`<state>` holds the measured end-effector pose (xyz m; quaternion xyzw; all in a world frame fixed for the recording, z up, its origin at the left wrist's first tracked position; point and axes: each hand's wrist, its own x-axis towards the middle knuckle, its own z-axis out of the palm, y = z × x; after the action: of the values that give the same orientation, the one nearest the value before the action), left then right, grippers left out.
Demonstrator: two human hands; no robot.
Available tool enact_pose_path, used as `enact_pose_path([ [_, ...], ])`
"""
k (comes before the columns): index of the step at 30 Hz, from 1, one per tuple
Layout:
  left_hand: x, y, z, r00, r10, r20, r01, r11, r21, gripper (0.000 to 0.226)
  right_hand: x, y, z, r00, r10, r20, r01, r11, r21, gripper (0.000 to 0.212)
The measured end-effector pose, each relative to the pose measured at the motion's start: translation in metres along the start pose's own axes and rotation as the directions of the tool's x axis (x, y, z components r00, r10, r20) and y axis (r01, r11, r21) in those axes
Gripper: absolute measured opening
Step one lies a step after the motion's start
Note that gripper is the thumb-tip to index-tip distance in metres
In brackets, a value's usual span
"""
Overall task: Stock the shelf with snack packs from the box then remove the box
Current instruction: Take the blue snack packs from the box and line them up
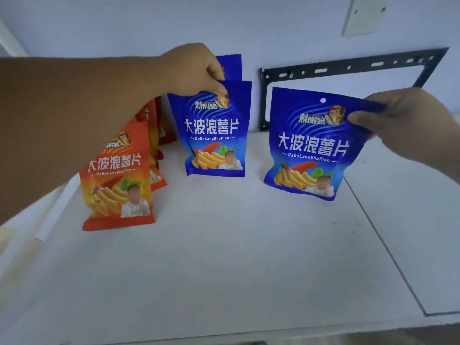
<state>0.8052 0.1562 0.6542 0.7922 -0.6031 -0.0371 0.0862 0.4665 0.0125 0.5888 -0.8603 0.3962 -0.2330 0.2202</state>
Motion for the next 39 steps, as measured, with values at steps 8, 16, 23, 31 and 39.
enact_pose_path([
  [8,0.047,-0.027,0.024,1.000,-0.004,-0.024,0.005,0.999,0.038,0.038,0.043,0.033,0.019,1.000,0.004,-0.021,-0.003,0.997,0.080,0.023],
  [16,0.074,-0.044,0.029,0.999,0.024,-0.037,-0.023,0.999,0.045,0.038,0.052,0.029,0.025,1.000,-0.017,0.002,0.016,0.996,0.082,0.024],
  [23,0.091,-0.054,0.018,0.993,0.104,-0.063,-0.098,0.991,0.085,0.037,0.056,0.023,0.028,1.000,-0.006,0.008,0.005,0.996,0.094,0.027],
  [31,0.105,-0.056,0.011,0.980,0.197,0.031,-0.200,0.969,0.144,0.035,0.057,0.018,0.034,1.000,0.018,0.006,-0.019,0.994,0.108,0.030],
  [39,0.108,-0.071,0.026,0.980,0.201,0.001,-0.201,0.978,0.053,0.036,0.059,0.007,0.039,0.999,0.050,0.022,-0.052,0.993,0.107,0.026],
])
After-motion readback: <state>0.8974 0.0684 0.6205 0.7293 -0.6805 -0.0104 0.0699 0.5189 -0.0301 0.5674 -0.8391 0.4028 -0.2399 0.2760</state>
